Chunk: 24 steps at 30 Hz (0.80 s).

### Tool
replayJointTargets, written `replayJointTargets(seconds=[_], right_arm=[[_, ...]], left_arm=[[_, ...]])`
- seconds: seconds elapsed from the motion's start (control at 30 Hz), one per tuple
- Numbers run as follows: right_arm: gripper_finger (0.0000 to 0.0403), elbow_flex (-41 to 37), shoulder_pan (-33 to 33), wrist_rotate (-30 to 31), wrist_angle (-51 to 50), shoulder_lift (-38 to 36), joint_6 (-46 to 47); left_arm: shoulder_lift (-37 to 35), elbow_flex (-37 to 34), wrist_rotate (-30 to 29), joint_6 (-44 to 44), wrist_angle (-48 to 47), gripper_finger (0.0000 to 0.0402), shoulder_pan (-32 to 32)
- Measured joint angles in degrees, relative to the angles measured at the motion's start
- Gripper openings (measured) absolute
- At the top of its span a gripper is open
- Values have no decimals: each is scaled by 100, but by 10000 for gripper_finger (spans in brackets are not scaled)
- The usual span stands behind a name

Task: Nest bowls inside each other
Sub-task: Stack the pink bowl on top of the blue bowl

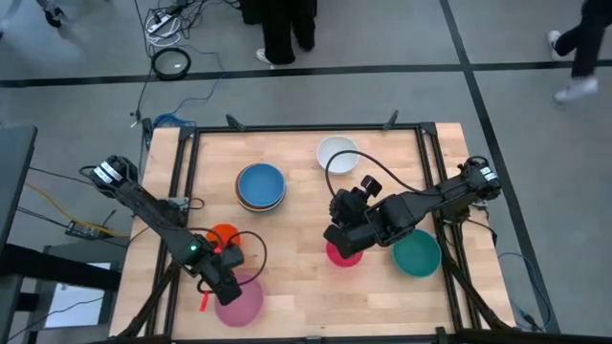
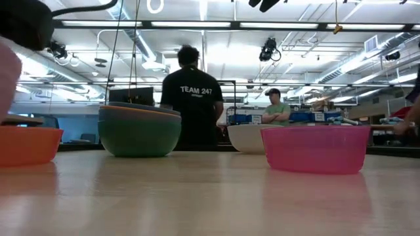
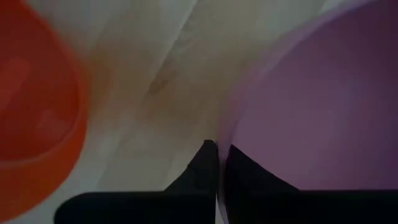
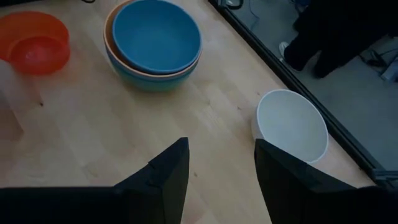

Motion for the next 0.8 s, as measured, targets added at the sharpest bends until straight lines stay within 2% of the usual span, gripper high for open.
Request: replayJointTargets(seconds=[0.2,0.33,0.6,0.8], right_arm=[[168,0,0,13,-2,0,-4],[168,0,-7,79,0,0,-7],[168,0,-22,231,28,2,-10],[168,0,-22,235,26,2,-9]], left_arm=[[-24,363,-602,508,-98,10,79],[-92,925,-1287,1124,-590,9,356],[-91,2165,-3045,2775,-2386,8,1401],[-92,3115,-3799,3570,-3765,8,2397]])
